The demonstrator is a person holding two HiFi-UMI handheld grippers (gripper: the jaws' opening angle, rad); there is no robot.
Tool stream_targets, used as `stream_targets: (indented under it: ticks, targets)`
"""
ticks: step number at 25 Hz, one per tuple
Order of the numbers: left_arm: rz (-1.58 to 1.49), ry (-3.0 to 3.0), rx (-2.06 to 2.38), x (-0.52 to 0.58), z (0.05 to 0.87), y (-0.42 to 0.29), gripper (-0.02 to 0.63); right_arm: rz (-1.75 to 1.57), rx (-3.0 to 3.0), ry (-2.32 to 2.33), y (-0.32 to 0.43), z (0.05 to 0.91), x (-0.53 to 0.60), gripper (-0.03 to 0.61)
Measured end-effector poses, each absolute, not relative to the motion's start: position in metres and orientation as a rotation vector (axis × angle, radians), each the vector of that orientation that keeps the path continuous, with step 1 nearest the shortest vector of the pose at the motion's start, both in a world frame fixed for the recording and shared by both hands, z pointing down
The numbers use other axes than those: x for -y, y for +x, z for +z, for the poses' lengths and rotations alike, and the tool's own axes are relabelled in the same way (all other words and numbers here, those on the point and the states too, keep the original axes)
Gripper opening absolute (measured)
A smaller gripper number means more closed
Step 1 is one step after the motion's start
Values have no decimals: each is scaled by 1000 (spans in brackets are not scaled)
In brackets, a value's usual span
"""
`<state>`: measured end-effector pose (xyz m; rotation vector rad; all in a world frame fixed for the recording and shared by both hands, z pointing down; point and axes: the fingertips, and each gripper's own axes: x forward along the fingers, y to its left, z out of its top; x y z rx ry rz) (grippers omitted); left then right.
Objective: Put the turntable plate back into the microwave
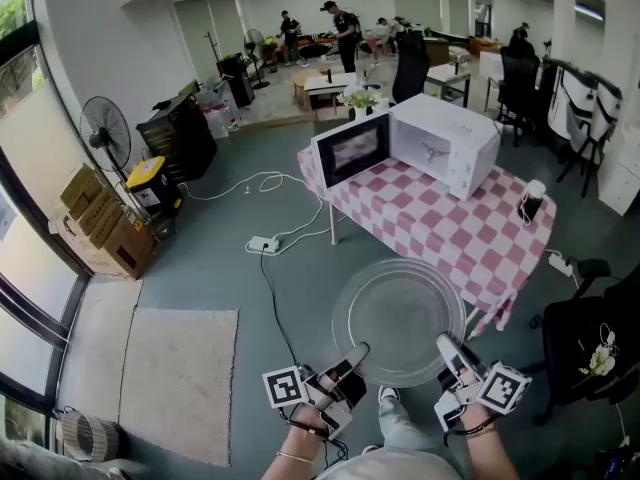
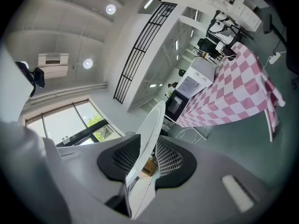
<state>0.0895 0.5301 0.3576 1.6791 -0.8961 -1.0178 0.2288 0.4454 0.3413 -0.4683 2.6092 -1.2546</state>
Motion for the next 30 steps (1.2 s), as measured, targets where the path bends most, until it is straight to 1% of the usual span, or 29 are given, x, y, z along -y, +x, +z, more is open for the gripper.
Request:
stream_targets:
  ticks: [21,30]
  targets:
    - [-1026,1693,926,-316,344,21,38,-1298,-2588,-394,158,330,-226,101]
    - [-1018,1669,928,-261,347,-4,41,-1316,-2576,-388,132,333,-172,101]
